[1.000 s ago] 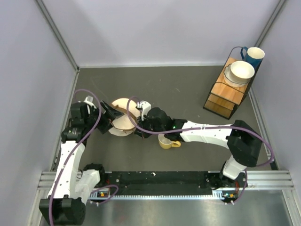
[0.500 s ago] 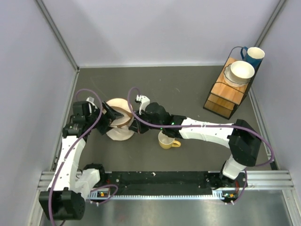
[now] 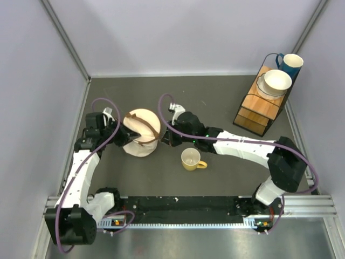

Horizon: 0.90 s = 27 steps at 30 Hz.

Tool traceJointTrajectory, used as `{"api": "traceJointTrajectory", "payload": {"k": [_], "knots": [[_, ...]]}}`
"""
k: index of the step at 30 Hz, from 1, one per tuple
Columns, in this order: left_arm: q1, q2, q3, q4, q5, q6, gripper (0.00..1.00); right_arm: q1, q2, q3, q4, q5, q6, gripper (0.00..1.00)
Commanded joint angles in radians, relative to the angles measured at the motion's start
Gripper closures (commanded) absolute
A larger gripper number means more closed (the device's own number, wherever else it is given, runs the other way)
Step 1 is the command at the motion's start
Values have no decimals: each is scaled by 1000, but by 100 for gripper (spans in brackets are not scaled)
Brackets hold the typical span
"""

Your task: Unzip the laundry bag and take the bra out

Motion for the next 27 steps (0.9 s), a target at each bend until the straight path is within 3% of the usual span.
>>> {"api": "traceJointTrajectory", "payload": {"k": [1,8,9,10,14,17,21,23,24,27], "knots": [[2,42,24,66,61,36,100,-56,-101,-71,-29,82,-42,100],[3,180,119,100,141,191,97,-82,-170,-134,-43,138,-54,100],[2,209,142,95,135,224,90,-61,-173,-123,-39,133,-50,100],[3,260,191,81,123,234,74,-43,-175,-111,-40,148,-48,100],[2,294,275,28,86,267,27,20,-149,-36,-42,185,-24,100],[2,240,291,9,46,284,11,22,-121,-22,-11,176,-5,100],[2,198,318,-104,-73,318,9,14,-92,-7,7,110,-36,100],[3,156,329,-166,-132,312,9,7,-77,9,3,88,-63,89],[2,138,331,-181,-179,307,9,5,-78,7,-2,59,-73,75],[2,52,335,-236,-255,280,9,5,-106,-19,-16,67,-114,47]]}}
